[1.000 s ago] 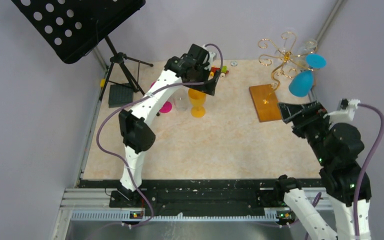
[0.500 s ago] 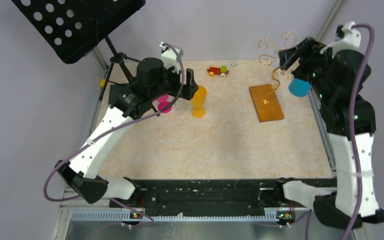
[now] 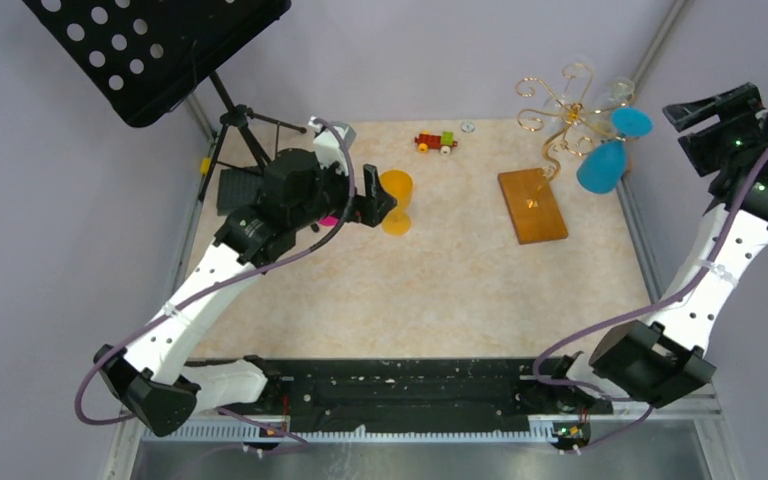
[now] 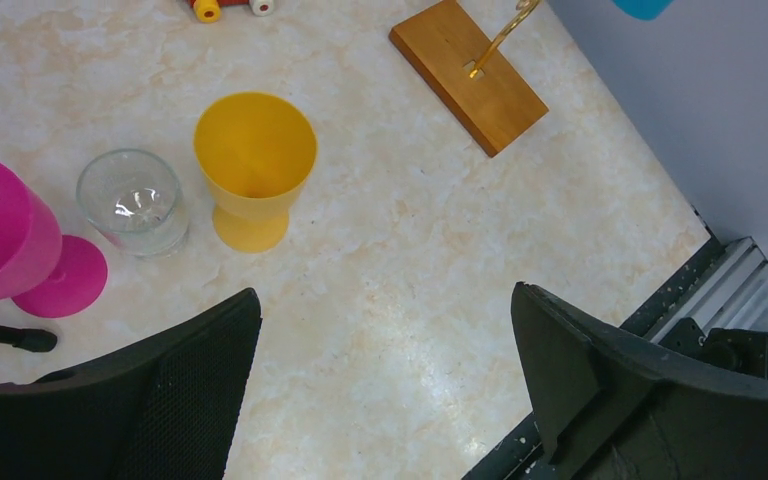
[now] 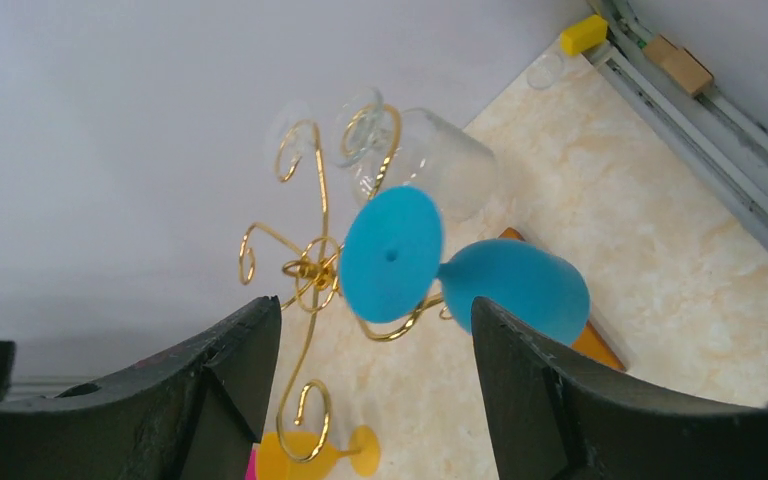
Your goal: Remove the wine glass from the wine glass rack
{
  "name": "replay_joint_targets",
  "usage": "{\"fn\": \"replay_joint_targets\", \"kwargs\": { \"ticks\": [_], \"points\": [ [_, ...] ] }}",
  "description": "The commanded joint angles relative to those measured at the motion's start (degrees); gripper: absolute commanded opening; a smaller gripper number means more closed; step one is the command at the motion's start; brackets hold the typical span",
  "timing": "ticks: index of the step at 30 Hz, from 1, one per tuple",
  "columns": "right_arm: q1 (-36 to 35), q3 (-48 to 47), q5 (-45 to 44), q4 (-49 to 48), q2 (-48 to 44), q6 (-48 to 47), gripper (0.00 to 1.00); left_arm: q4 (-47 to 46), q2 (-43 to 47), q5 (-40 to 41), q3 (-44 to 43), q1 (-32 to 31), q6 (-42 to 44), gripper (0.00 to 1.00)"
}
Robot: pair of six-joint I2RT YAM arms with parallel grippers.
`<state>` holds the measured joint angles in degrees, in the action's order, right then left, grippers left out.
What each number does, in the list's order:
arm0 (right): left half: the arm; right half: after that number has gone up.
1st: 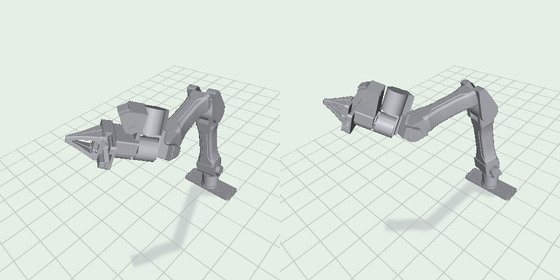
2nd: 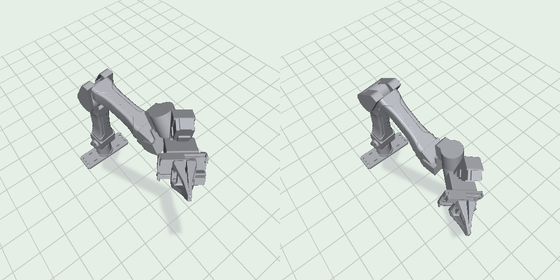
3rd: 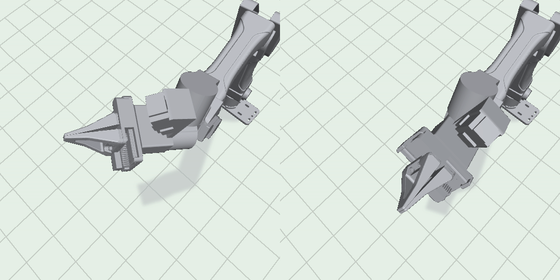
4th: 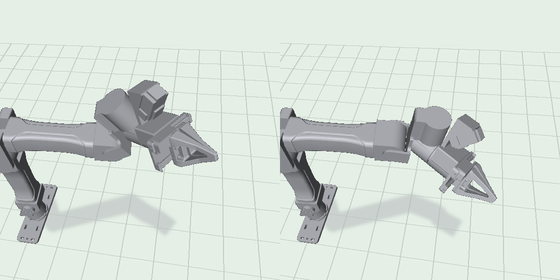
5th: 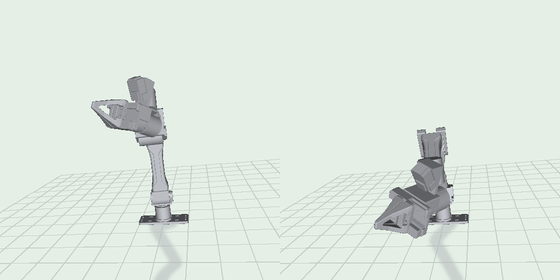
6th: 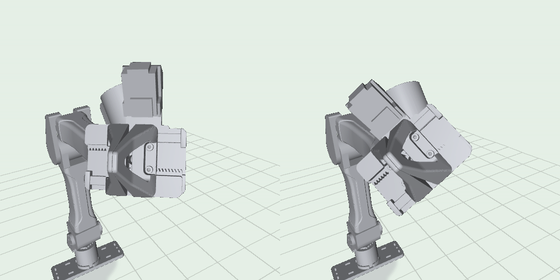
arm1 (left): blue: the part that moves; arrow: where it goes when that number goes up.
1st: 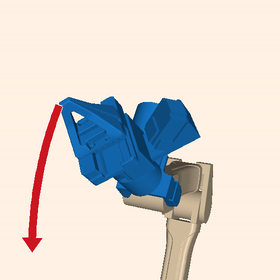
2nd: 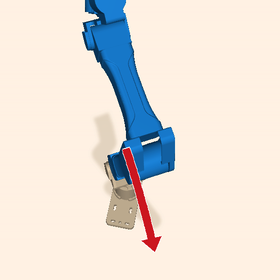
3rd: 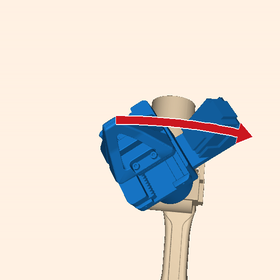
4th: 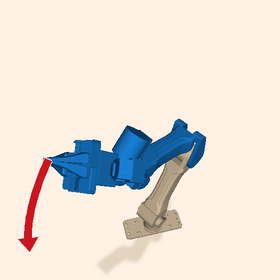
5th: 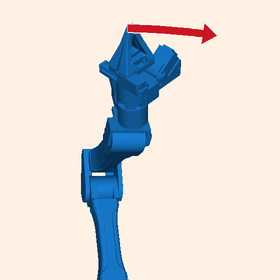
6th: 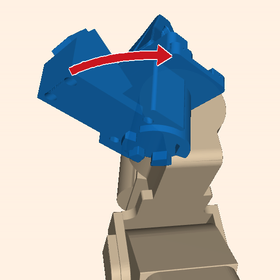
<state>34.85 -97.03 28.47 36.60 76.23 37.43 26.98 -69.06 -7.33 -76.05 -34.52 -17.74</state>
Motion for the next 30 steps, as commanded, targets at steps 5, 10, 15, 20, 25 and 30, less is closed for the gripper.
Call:
{"fn": "replay_joint_targets", "kwargs": {
  "ticks": [5, 10, 15, 20, 25, 30],
  "points": [
    [7.34, 10.17, 17.36, -17.08, -0.26, 13.35, 0.64, -5.01, 5.29, -3.19, 2.81, 0.08, -0.72, 0.99],
    [7.34, 11.66, 19.78, -18.67, 1.58, 14.26, 0.63, -7.02, 6.11, -4.59, 4.93, 0.12, -0.81, 0.99],
    [7.05, 13.76, 23.87, -23.55, 3.12, 17.46, 0.68, -8.4, 6.13, -5.69, 6.0, 0.13, -0.3, 0.99],
    [5.26, 13.38, 23.56, -21.98, 5.19, 15.78, 0.69, -7.25, 6.21, -4.2, 5.67, 0.1, 2.08, 0.99],
    [3.33, 13.19, 22.76, -21.69, 6.78, 14.78, 0.64, -7.36, 6.61, -4.41, 5.94, 0.13, 2.68, 0.99],
    [2.3, 13.21, 22.1, -22.64, 7.82, 14.51, 0.51, -7.23, 6.07, -4.32, 6.15, 0.07, 3.13, 0.99]
  ]
}}
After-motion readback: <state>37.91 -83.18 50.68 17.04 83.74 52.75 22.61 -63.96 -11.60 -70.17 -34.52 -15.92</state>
